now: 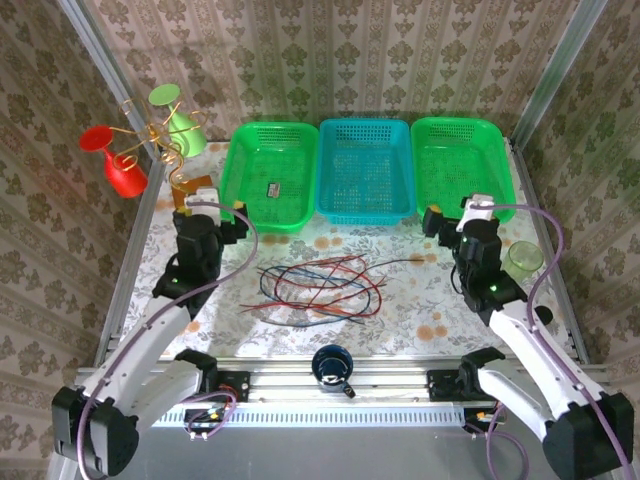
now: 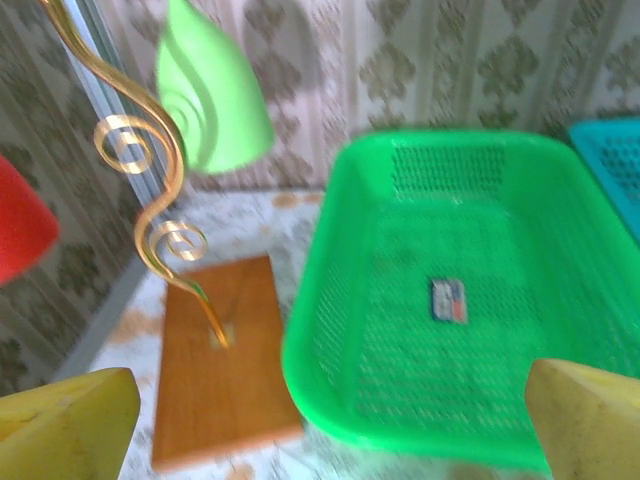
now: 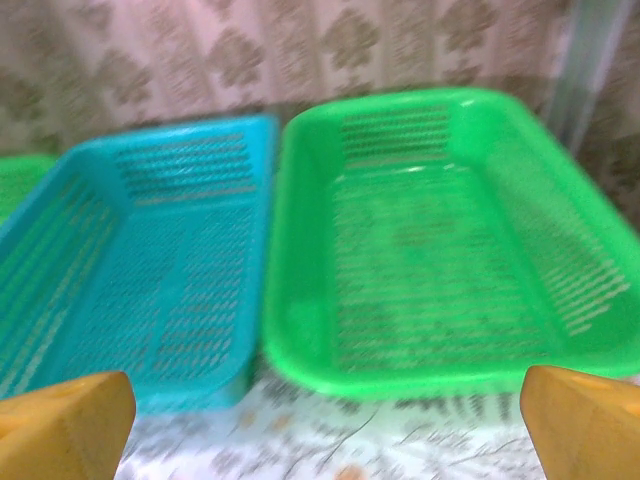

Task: Untangle the cables

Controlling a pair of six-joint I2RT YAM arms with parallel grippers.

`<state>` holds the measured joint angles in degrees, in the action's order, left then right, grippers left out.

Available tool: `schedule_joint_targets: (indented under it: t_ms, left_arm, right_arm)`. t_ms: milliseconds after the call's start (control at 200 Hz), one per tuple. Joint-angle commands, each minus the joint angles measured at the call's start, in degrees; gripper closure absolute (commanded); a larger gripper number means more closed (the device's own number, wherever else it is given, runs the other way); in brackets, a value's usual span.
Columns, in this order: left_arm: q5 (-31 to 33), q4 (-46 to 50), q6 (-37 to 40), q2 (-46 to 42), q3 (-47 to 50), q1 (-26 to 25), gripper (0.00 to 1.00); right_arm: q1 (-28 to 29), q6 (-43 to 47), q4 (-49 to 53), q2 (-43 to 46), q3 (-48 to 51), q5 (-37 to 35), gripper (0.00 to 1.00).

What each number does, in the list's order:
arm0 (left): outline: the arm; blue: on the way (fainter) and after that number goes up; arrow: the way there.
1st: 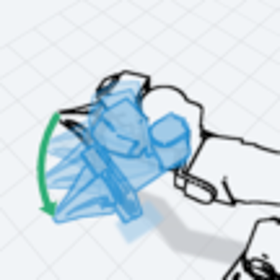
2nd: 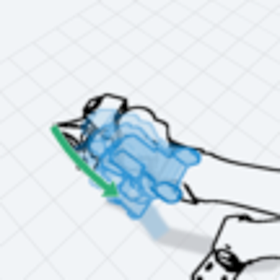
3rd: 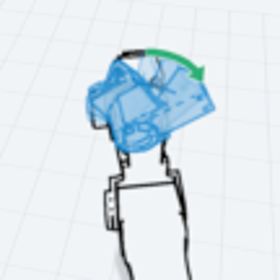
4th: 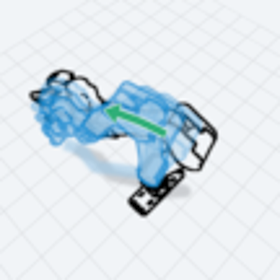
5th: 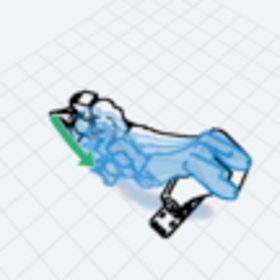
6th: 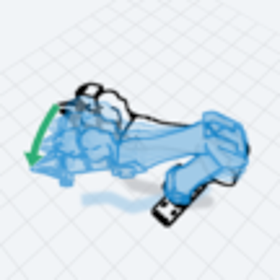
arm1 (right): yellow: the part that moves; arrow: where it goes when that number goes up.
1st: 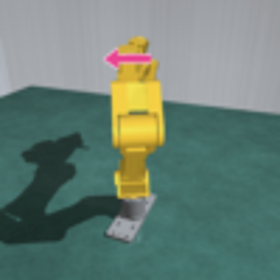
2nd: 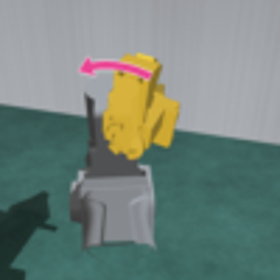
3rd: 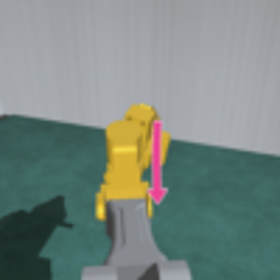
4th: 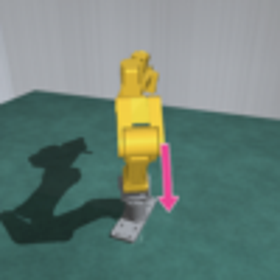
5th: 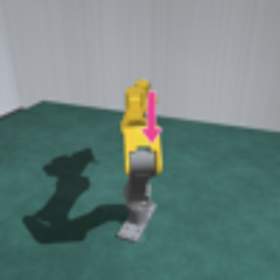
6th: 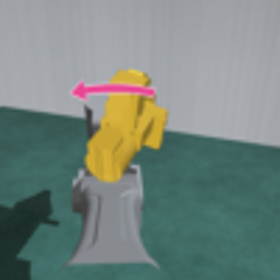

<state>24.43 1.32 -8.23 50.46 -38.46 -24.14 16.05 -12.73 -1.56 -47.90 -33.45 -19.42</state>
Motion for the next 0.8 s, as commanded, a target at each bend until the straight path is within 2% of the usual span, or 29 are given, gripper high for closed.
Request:
schedule_joint_targets:
  t_ms: [0, 190, 290, 400, 515, 710, 795]
  left_arm:
    - [-1.15, 25.41, -13.17, -1.31, -2.61, -3.28, 0.00]
    - [-9.86, 38.57, -27.78, -4.60, -1.12, -5.26, 0.00]
    - [-14.32, 41.90, -31.94, -5.67, 1.37, -5.46, 0.01]
    - [-16.26, 46.23, -37.71, -5.72, 3.68, -6.00, 0.05]
    - [-18.97, 44.82, -42.96, -6.49, 8.39, -7.59, 0.13]
    - [-14.89, 44.70, -53.27, -8.81, 13.42, -11.98, 0.24]
    - [-14.56, 41.29, -56.75, -10.93, 16.73, -12.72, 0.30]
  right_arm:
    - [7.76, -1.23, 11.19, 0.67, -2.92, 4.60, 0.00]
    - [25.27, 7.09, 8.34, -3.13, -1.31, 11.92, 0.04]
    - [31.19, 11.27, 2.86, -7.05, 0.38, 13.31, 0.04]
    - [33.14, 12.09, -0.03, -12.34, -0.39, 16.31, 0.04]
    - [33.68, 13.02, -2.00, -17.59, -2.31, 18.81, 0.07]
    - [34.29, 15.71, -3.16, -23.80, -5.12, 20.04, 0.06]
    - [34.24, 16.01, -3.80, -25.13, -5.81, 20.97, 0.06]
